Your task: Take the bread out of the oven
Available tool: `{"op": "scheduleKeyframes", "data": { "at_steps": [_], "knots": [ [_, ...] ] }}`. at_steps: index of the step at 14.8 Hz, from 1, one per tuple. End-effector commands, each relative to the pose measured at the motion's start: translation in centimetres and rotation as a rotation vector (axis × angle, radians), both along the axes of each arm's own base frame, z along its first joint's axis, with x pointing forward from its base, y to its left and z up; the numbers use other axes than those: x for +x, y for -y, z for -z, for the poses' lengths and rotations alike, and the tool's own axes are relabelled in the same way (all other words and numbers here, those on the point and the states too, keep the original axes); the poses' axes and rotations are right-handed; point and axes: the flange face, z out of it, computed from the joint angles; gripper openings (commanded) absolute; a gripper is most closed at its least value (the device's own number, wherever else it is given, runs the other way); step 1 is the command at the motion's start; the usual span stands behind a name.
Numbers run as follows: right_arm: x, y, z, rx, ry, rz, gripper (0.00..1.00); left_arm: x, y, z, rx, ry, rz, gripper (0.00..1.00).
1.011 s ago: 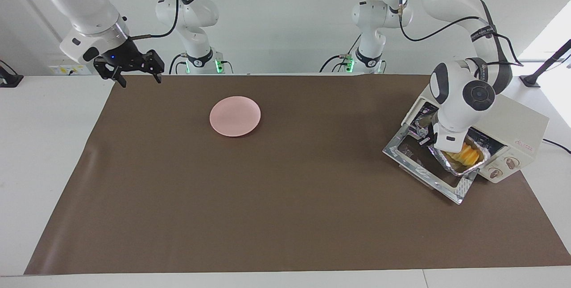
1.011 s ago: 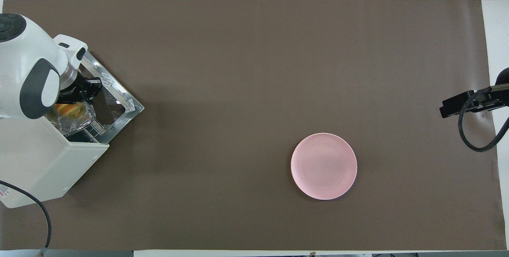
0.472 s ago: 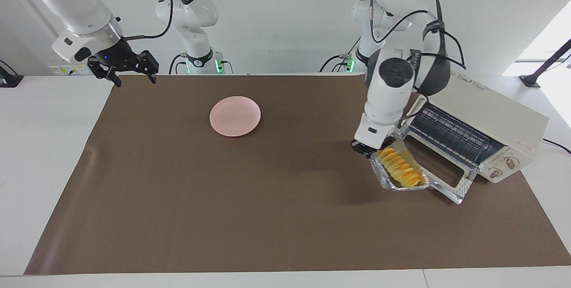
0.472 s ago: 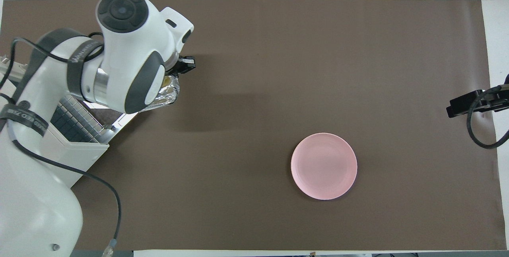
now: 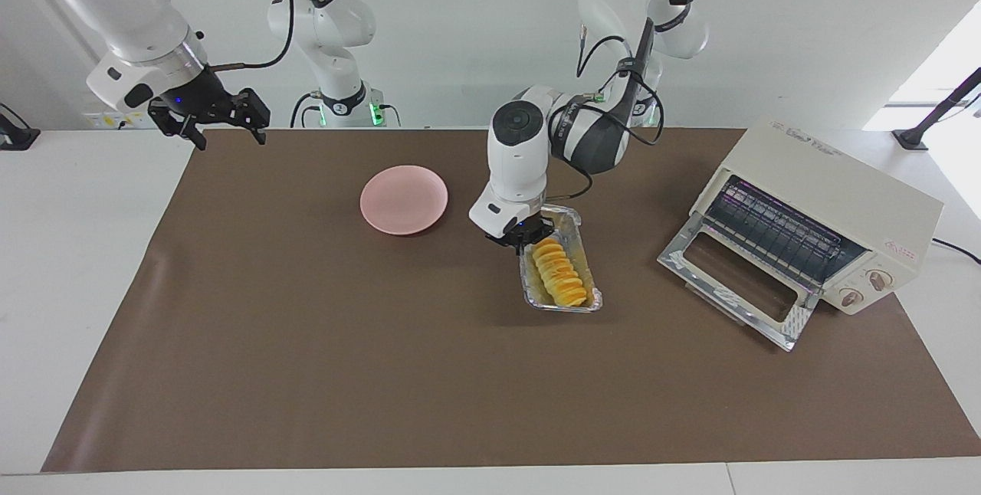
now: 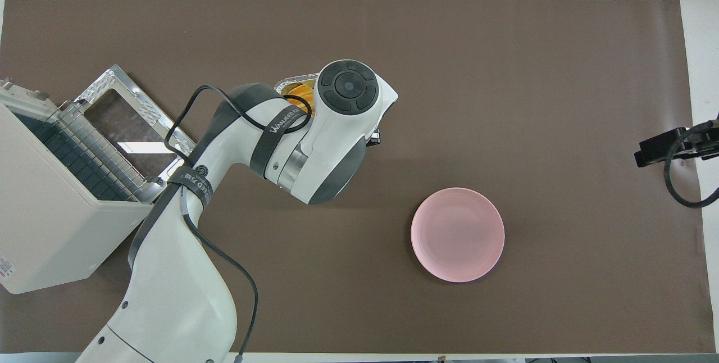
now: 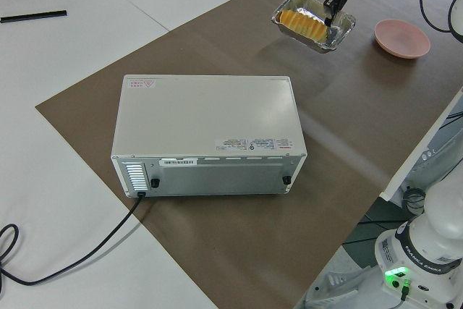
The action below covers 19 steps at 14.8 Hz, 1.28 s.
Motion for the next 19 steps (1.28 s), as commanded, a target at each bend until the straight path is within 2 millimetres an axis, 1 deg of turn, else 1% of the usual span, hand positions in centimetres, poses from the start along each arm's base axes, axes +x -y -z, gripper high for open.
{"op": "scheduleKeyframes", "data": {
  "at_steps": [1, 3, 4, 5, 6, 8, 9, 10, 11, 12, 13, 14, 15, 16, 17, 19],
  "knots": [
    [-1.1, 0.7, 0.2, -0.005, -0.002, 0.028, 1.0, -1.0, 3.4, 2.0, -0.011, -0.006, -0.001, 0.0],
    [-1.2, 0.7, 0.3, -0.005, -0.002, 0.028, 1.0, -1.6, 4.0, 2.1, -0.013, -0.01, 0.001, 0.0],
    [-1.2, 0.6, 0.3, -0.006, -0.001, 0.028, 1.0, -1.6, 4.1, 2.0, -0.02, -0.008, -0.003, 0.33],
    [-1.3, 0.6, 0.4, -0.005, -0.002, 0.028, 1.0, -1.5, 4.2, 2.0, -0.025, -0.001, -0.005, 0.82],
    [-1.2, 0.6, 0.4, -0.006, -0.001, 0.028, 1.0, -1.4, 4.1, 1.9, -0.024, 0.003, -0.005, 1.0],
    [-1.2, 0.5, 0.4, -0.006, 0.001, 0.025, 1.0, -1.2, 3.8, 1.6, -0.006, 0.003, -0.015, 1.0],
    [-1.2, 0.5, 0.4, -0.006, 0.002, 0.024, 1.0, 0.1, 2.3, 1.0, 0.01, 0.018, -0.044, 1.0],
    [-1.2, 0.4, 0.4, -0.006, 0.002, 0.023, 1.0, 1.5, 0.4, 0.2, 0.026, 0.027, -0.077, 1.0],
    [-1.2, 0.3, 0.4, -0.006, 0.002, 0.02, 1.0, 2.6, -1.5, -1.5, 0.029, 0.035, -0.111, 1.0],
    [-1.1, -0.1, 0.3, -0.007, 0.007, 0.015, 1.0, 3.4, -3.9, -5.1, 0.008, 0.061, -0.141, 1.0],
    [-0.9, -0.5, 0.2, -0.009, 0.025, 0.021, 1.0, 4.8, -8.2, -8.4, -0.004, 0.065, -0.201, 1.0],
    [-0.5, -1.3, 0.2, -0.013, 0.045, 0.044, 1.0, 5.7, -12.6, -11.3, -0.004, 0.046, -0.255, 1.0],
    [-0.2, -2.7, 0.3, -0.016, 0.054, 0.064, 1.0, 6.1, -16.5, -13.7, -0.008, 0.03, -0.274, 1.0],
    [0.2, -4.7, 0.7, -0.019, 0.062, 0.074, 1.0, 6.6, -20.1, -15.3, -0.006, 0.012, -0.266, 1.0],
    [0.9, -7.1, 1.6, -0.022, 0.063, 0.082, 1.0, 6.7, -24.0, -16.7, -0.004, -0.016, -0.251, 1.0],
    [2.7, -11.0, 4.4, -0.017, 0.046, 0.111, 1.0, 6.8, -31.1, -18.8, -0.01, -0.051, -0.238, 1.0]
  ]
}}
